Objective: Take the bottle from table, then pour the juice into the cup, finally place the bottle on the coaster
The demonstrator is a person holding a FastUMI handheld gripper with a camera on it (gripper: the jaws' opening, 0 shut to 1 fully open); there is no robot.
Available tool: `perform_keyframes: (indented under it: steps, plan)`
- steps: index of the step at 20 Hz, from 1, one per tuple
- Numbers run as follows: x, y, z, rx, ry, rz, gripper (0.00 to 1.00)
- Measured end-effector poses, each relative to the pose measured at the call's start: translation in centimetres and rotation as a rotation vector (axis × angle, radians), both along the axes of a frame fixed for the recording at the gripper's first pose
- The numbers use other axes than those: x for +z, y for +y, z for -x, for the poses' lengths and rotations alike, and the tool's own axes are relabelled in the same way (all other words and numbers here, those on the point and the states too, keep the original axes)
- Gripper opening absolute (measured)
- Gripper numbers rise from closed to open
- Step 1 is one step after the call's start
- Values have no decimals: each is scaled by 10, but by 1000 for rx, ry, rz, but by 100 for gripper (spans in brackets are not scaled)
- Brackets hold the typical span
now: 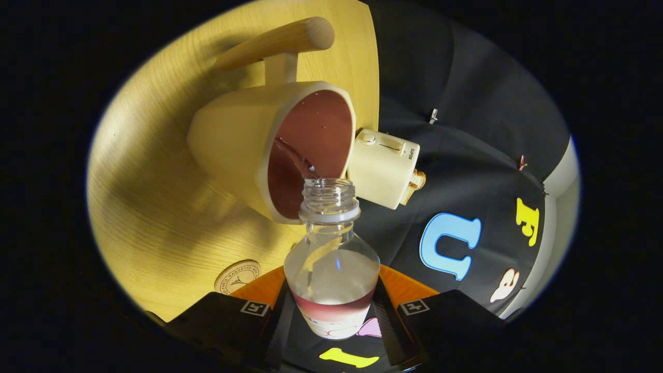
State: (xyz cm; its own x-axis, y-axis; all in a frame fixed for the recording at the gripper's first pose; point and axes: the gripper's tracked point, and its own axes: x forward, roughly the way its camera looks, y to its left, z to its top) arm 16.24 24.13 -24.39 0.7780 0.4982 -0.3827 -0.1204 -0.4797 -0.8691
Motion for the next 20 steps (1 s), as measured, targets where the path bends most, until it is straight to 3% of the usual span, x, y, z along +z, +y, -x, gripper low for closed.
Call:
perform_keyframes:
  steps: [20]
  plan:
    - [6, 17, 0, 102, -68, 140, 76]
